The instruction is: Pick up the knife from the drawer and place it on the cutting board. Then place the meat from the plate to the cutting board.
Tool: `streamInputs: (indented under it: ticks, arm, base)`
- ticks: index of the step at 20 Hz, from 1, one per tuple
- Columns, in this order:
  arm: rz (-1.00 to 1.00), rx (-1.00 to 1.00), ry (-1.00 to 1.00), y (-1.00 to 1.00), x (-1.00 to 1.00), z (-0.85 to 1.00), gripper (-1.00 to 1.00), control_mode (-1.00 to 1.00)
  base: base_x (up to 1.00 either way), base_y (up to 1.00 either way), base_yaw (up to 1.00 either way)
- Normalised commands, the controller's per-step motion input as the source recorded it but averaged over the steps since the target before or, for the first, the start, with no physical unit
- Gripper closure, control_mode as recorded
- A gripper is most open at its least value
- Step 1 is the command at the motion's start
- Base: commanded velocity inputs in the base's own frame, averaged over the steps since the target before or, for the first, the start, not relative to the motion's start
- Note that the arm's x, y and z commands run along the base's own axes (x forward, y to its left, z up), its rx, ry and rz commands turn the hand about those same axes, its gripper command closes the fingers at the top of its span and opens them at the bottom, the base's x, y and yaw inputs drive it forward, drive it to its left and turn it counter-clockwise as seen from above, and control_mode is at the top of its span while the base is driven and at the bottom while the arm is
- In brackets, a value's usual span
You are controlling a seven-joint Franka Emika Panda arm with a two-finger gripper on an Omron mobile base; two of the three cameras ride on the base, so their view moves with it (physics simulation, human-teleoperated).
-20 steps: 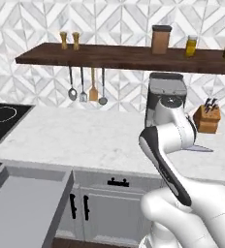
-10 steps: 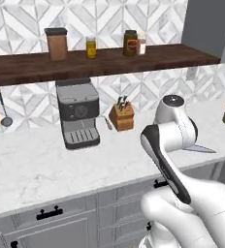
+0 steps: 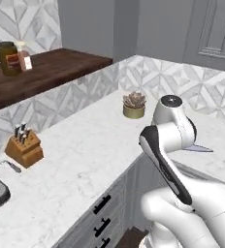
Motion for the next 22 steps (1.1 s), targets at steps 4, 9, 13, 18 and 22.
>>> streamInputs:
  ticks: [4,9,13,18,22]
  arm:
    - [0.00,0.00,0.00,0.00,0.00,0.00,1.00,1.00]
    - [0.00,0.00,0.00,0.00,0.00,0.00,1.00,1.00]
    - [0.00,0.00,0.00,0.00,0.00,0.00,1.00,1.00]
    - [0.00,0.00,0.00,0.00,0.00,0.00,1.00,1.00]
    - [0.00,0.00,0.00,0.00,0.00,0.00,1.00,1.00]
  base:
    - [-0.09,0.04,-1.00]
    - [-0.16,0.05,-0.99]
    - [-0.15,-0.39,-0.81]
    - [-0.15,-0.66,-0.66]
    - [-0.09,-0.63,-0.37]
